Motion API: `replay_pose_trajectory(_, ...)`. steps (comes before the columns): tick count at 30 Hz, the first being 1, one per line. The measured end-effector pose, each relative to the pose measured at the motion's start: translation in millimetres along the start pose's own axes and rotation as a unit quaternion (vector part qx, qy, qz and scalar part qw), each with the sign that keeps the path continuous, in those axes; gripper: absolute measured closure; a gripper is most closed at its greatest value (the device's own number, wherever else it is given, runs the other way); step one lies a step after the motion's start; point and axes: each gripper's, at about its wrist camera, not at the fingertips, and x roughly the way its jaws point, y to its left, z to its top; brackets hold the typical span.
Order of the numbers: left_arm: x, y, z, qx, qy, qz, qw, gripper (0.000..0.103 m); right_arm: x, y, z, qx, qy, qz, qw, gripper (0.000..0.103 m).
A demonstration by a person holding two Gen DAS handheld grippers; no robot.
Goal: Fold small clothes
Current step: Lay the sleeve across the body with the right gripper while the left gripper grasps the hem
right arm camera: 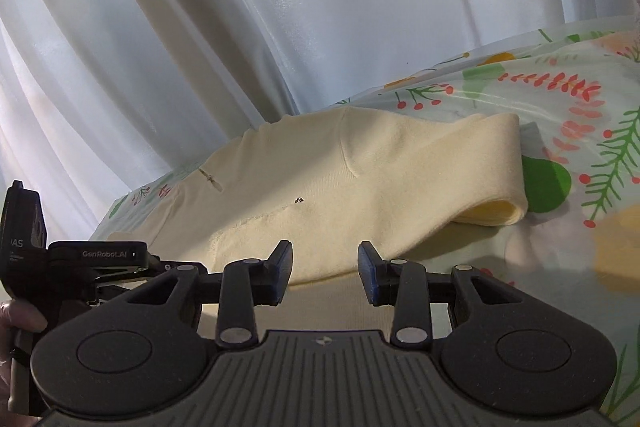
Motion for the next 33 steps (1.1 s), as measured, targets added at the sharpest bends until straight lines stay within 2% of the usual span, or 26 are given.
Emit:
replay_pose_trajectory(2, 2, -1, 5, 0.001, -0.003, -0.012, 0.9999, 0.026, -2, -4, -5, 0.003, 0.000, -0.007, 1.000, 0.068)
replay_pose_trajectory(6, 16, 2, 15, -0.028, 0.038, -0.058, 0.9972, 0.048, -6, -9, -11, 0.021, 0.006, -0.018, 1.000, 0.068)
replay_pose_trajectory(8, 21, -1, 17, -0.021, 0.040, -0.059, 0.9972, 0.057, -6, -9, -12, 0.028, 0.008, -0.021, 0.999, 0.068)
replay_pose_trajectory(10, 24, -3, 20, -0.006, 0.039, -0.053, 0.9978, 0.079, -4, -9, -13, 0.033, 0.011, -0.025, 0.999, 0.069)
replay_pose_trajectory(12, 30, -3, 22, -0.003, 0.044, -0.047, 0.9979, 0.096, 0, -8, -14, 0.037, 0.016, -0.028, 0.999, 0.071)
replay_pose_trajectory(17, 31, 3, 28, -0.013, 0.038, -0.059, 0.9974, 0.097, 7, -7, -12, 0.050, 0.025, -0.045, 0.997, 0.071)
replay_pose_trajectory(23, 7, 4, 44, 0.016, -0.011, -0.057, 0.9982, 0.097, 12, -19, 2, 0.080, 0.015, -0.061, 0.995, 0.071)
replay_pose_trajectory(29, -11, 24, 68, 0.036, -0.060, -0.009, 0.9975, 0.097, 25, -20, 17, 0.092, 0.008, -0.064, 0.994, 0.071)
replay_pose_trajectory(33, -19, 58, 79, 0.015, -0.082, 0.035, 0.9959, 0.097, 37, -19, 22, 0.097, 0.011, -0.060, 0.993, 0.071)
